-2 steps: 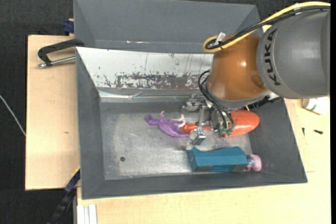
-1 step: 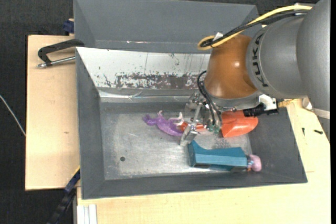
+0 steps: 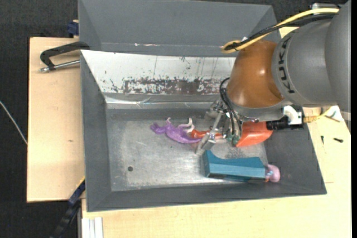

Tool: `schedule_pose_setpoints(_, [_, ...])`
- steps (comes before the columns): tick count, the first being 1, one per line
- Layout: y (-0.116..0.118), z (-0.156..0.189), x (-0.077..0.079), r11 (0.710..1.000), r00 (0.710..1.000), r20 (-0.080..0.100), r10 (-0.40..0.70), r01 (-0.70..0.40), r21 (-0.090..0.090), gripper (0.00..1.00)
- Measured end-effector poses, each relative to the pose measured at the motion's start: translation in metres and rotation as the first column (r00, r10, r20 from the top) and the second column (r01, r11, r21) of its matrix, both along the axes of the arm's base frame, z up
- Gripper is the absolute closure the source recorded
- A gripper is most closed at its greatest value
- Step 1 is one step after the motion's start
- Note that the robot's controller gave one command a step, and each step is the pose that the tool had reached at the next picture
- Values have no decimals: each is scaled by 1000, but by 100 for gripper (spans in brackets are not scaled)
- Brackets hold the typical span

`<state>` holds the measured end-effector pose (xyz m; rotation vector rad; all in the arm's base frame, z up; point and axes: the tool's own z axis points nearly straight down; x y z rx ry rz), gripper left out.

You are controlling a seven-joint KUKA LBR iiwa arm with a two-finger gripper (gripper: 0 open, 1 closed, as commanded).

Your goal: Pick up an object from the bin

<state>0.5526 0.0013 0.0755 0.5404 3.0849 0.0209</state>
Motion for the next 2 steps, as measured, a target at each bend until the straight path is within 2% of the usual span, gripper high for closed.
schedule_pose_setpoints(1, [15, 4, 5, 992, 992, -2, 128, -128, -8, 0])
schedule_pose_setpoints(2, [6, 3, 3, 1000, 1000, -5, 16, -16, -8, 100])
